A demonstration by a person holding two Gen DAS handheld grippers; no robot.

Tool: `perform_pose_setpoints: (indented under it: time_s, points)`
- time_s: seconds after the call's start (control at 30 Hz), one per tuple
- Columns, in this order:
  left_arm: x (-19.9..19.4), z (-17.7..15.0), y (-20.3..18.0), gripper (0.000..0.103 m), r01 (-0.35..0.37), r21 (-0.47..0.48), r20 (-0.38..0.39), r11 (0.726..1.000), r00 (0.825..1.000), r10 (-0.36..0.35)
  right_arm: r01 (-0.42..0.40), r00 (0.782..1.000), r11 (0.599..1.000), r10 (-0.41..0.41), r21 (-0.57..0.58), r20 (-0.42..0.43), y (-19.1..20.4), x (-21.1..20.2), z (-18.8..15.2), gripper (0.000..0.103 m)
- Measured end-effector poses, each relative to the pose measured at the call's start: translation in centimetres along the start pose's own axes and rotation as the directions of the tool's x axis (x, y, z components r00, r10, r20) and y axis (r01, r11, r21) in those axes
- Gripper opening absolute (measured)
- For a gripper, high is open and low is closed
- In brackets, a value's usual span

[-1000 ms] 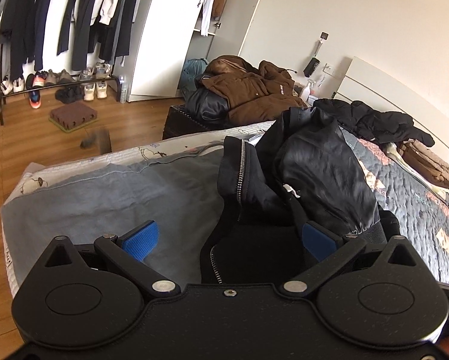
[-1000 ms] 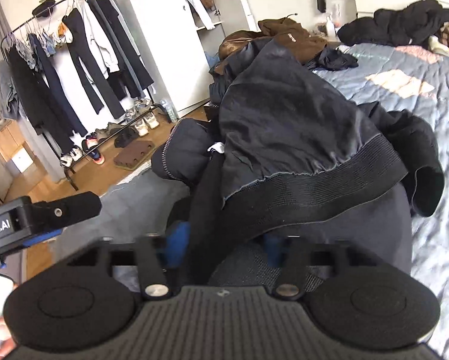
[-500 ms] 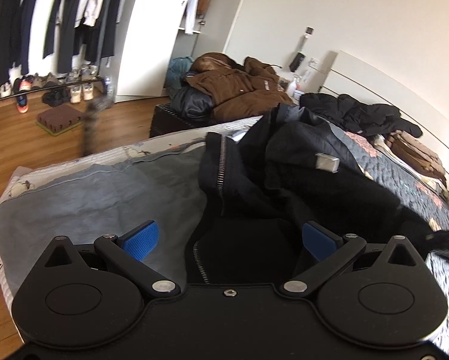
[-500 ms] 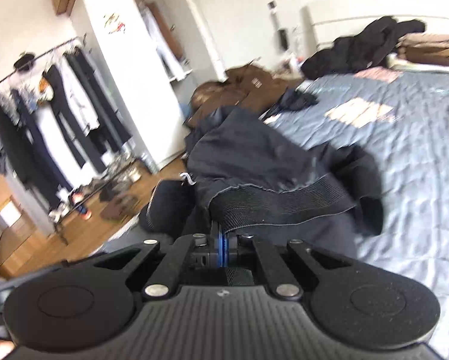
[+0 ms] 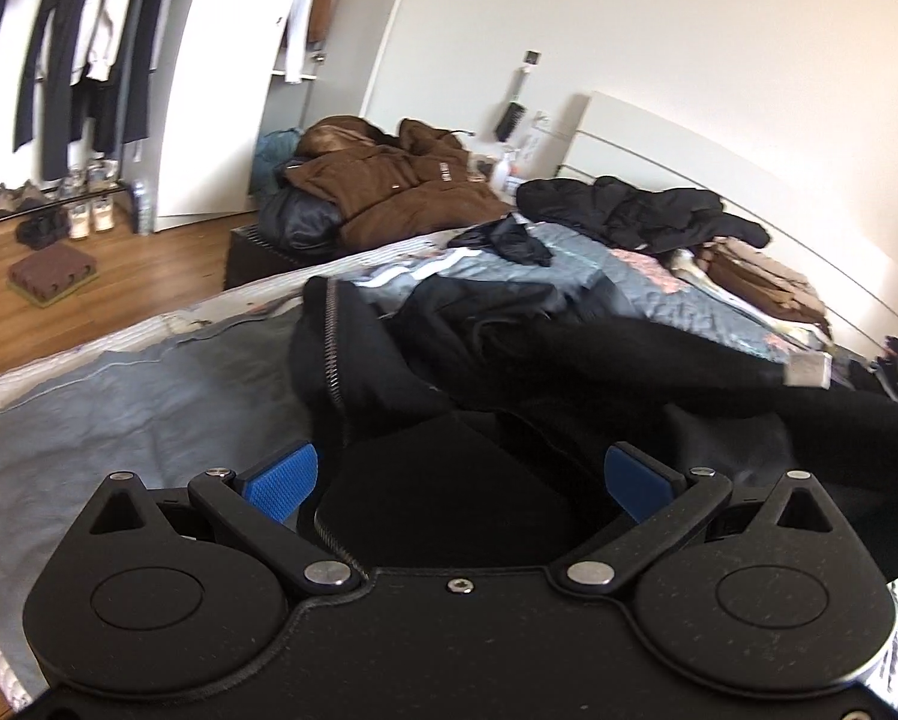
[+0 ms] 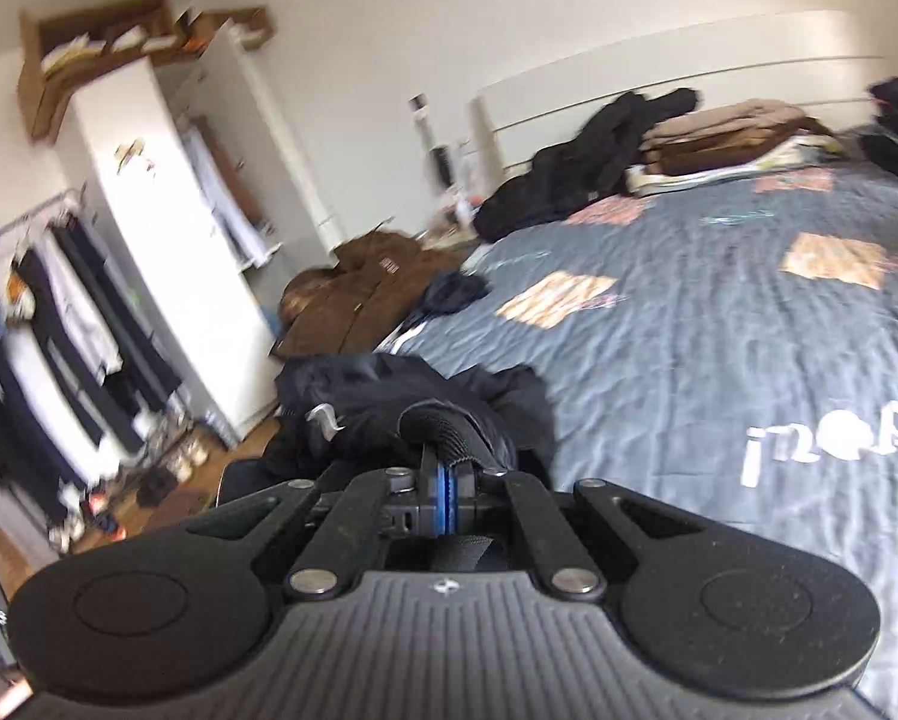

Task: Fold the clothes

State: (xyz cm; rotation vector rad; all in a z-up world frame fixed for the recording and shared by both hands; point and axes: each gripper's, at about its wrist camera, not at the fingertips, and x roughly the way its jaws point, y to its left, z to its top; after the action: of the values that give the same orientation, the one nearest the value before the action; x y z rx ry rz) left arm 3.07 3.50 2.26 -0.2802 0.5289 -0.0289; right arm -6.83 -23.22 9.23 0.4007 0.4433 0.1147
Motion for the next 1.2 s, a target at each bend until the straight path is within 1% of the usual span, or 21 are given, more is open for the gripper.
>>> perform_pose_setpoints:
  time_s: [0.2,0.33,0.4,0.47,0.57,0.67,0.8,0.87,0.9,0.93,0.97,1.0,1.03,1.07,1.13,1.2]
  points:
    - [-0.1,-0.6,-1.6,0.103,0.056,0.034,-0.004,0.998,0.998,-0.056,0.046,0.995,0.996,-0.052,0.081,0.079,-3.9,-5.5,0.6,0.001]
    - [0.0,-1.0,-2.6,0.103,0.082,0.060,-0.011,0.995,0.997,-0.081,0.068,0.985,0.989,-0.088,0.132,0.146,-6.2,-9.8,0.8,0.001]
    - [0.0,-1.3,-3.1,0.103,0.095,0.073,-0.015,0.993,0.995,-0.094,0.094,0.977,0.986,-0.118,0.136,0.178,-7.2,-12.2,1.0,0.001]
    - [0.0,-1.5,-3.6,0.103,0.108,0.086,-0.018,0.990,0.994,-0.107,0.160,0.978,0.983,-0.171,0.093,0.119,-8.1,-12.5,0.0,0.001]
    - [0.2,-1.9,-4.4,0.103,0.126,0.102,-0.032,0.987,0.992,-0.123,0.253,0.967,0.967,-0.253,0.020,0.033,-9.6,-12.9,-1.5,0.001]
    - [0.6,-2.5,-5.2,0.103,0.138,0.118,-0.057,0.983,0.990,-0.132,0.336,0.940,0.940,-0.339,-0.060,-0.046,-11.1,-13.4,-3.0,0.003]
    - [0.9,-3.1,-6.4,0.103,0.143,0.153,-0.073,0.978,0.988,-0.133,0.425,0.884,0.890,-0.447,-0.166,-0.133,-13.0,-14.0,-4.9,0.005]
    - [1.1,-3.3,-7.0,0.103,0.151,0.161,-0.078,0.975,0.987,-0.140,0.426,0.890,0.896,-0.440,-0.127,-0.120,-13.5,-14.9,-5.1,0.010]
    - [1.2,-3.5,-7.2,0.103,0.155,0.165,-0.081,0.974,0.986,-0.144,0.427,0.893,0.896,-0.439,-0.123,-0.103,-13.4,-15.3,-4.7,0.021]
    - [1.3,-3.7,-7.5,0.103,0.157,0.171,-0.083,0.973,0.986,-0.144,0.427,0.895,0.896,-0.438,-0.125,-0.082,-13.2,-15.7,-4.3,0.042]
    - [1.5,-3.9,-7.8,0.103,0.156,0.179,-0.087,0.971,0.986,-0.142,0.427,0.898,0.892,-0.437,-0.149,-0.043,-12.5,-16.3,-3.4,0.052]
    - [1.7,-4.0,-8.1,0.103,0.155,0.187,-0.093,0.970,0.986,-0.139,0.425,0.902,0.889,-0.433,-0.171,-0.006,-11.8,-16.8,-2.6,0.070]
    - [1.9,-4.2,-8.4,0.103,0.153,0.193,-0.099,0.969,0.986,-0.136,0.415,0.908,0.891,-0.417,-0.185,0.026,-10.8,-17.4,-2.0,0.078]
    - [2.1,-4.4,-8.6,0.103,0.152,0.196,-0.104,0.969,0.986,-0.134,0.404,0.914,0.893,-0.401,-0.199,0.058,-9.7,-17.9,-1.3,0.082]
    - [2.5,-4.5,-9.1,0.103,0.154,0.194,-0.112,0.969,0.985,-0.134,0.378,0.926,0.901,-0.363,-0.213,0.104,-8.4,-18.1,-0.2,0.096]
    - [2.7,-4.6,-9.6,0.103,0.167,0.186,-0.115,0.968,0.982,-0.147,0.346,0.937,0.913,-0.322,-0.217,0.138,-7.5,-17.6,0.8,0.099]
